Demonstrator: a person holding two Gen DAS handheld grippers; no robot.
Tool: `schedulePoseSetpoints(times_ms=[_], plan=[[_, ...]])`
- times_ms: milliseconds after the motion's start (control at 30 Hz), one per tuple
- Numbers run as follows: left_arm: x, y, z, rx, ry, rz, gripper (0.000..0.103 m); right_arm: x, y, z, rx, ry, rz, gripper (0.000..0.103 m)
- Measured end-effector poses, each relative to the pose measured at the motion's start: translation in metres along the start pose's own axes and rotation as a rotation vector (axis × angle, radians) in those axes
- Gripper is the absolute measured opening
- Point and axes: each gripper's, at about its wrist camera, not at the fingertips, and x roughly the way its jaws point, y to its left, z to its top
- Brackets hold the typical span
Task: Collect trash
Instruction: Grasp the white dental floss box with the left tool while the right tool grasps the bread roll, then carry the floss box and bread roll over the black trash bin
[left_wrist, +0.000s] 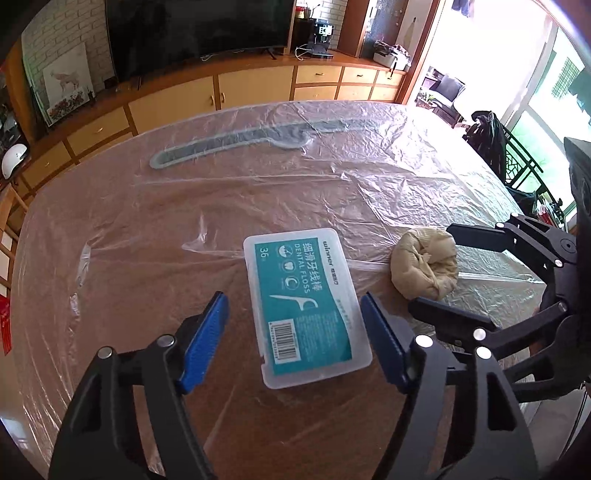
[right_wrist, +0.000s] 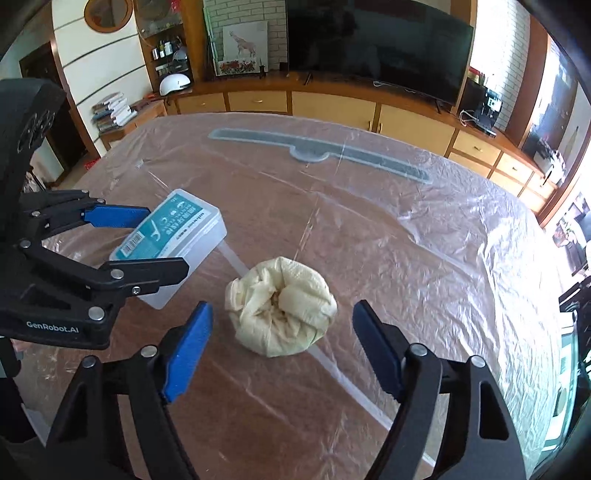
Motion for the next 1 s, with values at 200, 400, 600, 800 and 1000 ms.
schedulePoseSetpoints(times_ms=[200, 400, 600, 800, 1000], plan=[[0.002, -0.001, 0.0, -0.001, 0.001, 0.011, 0.058, 0.01, 0.0, 0.001, -0.001, 0.018, 0.001, 0.059], [0.003, 0.002, 0.003, -0.024, -0.003, 0.012, 0.057, 0.005, -0.01, 0.002, 0.045, -0.008, 0.023, 0.05], [-0.008, 0.002, 0.004, -0.053, -0.029, 0.004, 0.056, -0.013, -0.024, 0.003, 0.115, -0.051, 0.071, 0.05], [-0.022, -0.006, 0.003, -0.058, -0.057, -0.004, 0.056, -0.028, -0.031, 0.002, 0.144, -0.074, 0.089, 0.05], [-0.031, -0.012, -0.004, -0.051, -0.065, -0.007, 0.056, -0.04, -0.032, -0.005, 0.154, -0.085, 0.108, 0.05]])
